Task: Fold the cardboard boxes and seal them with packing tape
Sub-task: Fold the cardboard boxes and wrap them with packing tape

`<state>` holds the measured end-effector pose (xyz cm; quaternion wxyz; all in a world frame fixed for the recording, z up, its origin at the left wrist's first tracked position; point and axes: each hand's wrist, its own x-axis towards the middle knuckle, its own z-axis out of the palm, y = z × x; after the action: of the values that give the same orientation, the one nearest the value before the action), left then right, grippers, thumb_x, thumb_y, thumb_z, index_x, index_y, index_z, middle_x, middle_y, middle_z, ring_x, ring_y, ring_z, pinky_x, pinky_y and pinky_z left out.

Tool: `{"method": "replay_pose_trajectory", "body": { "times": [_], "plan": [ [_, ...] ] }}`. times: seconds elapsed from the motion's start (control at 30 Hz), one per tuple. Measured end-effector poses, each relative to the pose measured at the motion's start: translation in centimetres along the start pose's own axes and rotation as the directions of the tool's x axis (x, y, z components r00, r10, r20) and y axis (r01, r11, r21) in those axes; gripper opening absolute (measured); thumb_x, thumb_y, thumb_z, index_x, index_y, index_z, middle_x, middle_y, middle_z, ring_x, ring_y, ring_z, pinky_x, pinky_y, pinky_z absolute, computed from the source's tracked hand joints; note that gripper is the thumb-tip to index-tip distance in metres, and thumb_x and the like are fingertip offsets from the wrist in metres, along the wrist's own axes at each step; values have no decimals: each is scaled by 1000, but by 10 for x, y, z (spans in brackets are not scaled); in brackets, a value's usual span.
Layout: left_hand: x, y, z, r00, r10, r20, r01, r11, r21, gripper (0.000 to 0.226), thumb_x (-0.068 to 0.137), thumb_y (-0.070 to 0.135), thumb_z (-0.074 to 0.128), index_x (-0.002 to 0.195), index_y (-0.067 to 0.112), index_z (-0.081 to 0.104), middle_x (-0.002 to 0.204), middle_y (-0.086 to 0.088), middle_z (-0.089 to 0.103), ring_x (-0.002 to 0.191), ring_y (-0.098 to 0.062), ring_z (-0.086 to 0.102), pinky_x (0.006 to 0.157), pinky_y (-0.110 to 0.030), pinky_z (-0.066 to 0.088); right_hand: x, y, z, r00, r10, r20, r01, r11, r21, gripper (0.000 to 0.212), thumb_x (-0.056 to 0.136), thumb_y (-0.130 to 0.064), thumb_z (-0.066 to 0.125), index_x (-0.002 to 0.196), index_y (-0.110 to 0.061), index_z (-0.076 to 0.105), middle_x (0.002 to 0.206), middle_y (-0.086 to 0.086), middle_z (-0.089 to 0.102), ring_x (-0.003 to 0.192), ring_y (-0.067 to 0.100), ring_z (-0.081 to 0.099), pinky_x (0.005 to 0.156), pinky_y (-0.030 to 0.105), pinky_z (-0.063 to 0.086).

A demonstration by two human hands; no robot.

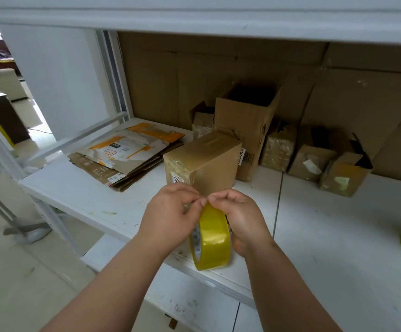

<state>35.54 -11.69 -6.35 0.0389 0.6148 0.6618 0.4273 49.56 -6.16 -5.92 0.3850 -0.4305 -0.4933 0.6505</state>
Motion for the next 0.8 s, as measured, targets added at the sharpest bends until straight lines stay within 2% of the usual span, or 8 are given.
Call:
{"method": "replay_pose_trajectory", "body": {
  "times": [0.1,0.23,0.3,0.4,0.47,0.57,0.7,0.8],
  "plan": [
    [3,8,-1,993,-106,47,110,991,-72,5,83,23,76,81,28,78,85,16,69,84,2,62,66,-4,39,-4,1,0,995,-96,-37,92,991,-93,21,88,-7,69,72,-19,72,83,3,73,85,20,66,89,42,53],
    [9,19,-2,937,-319,144,339,929,-147,10,80,23,74,70,27,74,71,16,70,70,-1,64,55,-9,44,-7,5,0,969,-228,-93,186,926,-328,26,90,-14,67,70,-31,71,75,-19,71,71,-4,63,66,14,50],
    [12,25,-3,931,-330,155,347,933,-99,13,82,21,71,69,25,73,67,13,69,63,-3,62,50,-12,43,-8,6,-1,959,-265,-100,208,900,-384,25,91,-17,67,73,-34,72,76,-21,70,75,-8,62,66,5,45],
    [13,33,-1,936,-314,159,318,948,-3,18,87,18,66,71,24,68,64,7,66,55,-3,57,48,-16,39,-12,7,-1,954,-282,-98,216,880,-424,14,93,-22,66,101,-27,76,94,-22,69,80,-12,58,75,1,41],
    [10,37,2,946,-276,171,275,961,30,21,90,16,63,71,25,64,70,8,64,60,-2,57,49,-12,36,-15,6,-6,951,-292,-101,227,882,-412,18,93,-22,67,105,-33,73,89,-27,66,82,-11,59,69,-4,38],
    [6,41,5,963,-202,181,195,979,54,26,93,15,61,71,29,57,82,7,61,68,-2,55,53,-11,34,-18,2,-16,959,-277,-57,243,910,-336,40,91,-18,68,111,-48,51,84,-23,66,85,-8,63,67,-1,41],
    [0,47,9,980,-130,150,127,991,30,31,93,15,62,71,33,51,84,12,52,72,3,50,58,-11,33,-23,-6,-27,945,-327,19,296,830,-472,16,91,-17,66,86,-32,69,93,-7,69,86,7,63,76,17,47],
    [0,56,12,989,-66,133,77,994,-83,33,91,9,63,70,32,52,86,13,50,78,9,50,63,-5,34,-27,-10,-38,932,-360,38,324,782,-532,14,92,-21,63,80,-28,66,95,-7,64,85,3,58,74,19,43]
  ]
}}
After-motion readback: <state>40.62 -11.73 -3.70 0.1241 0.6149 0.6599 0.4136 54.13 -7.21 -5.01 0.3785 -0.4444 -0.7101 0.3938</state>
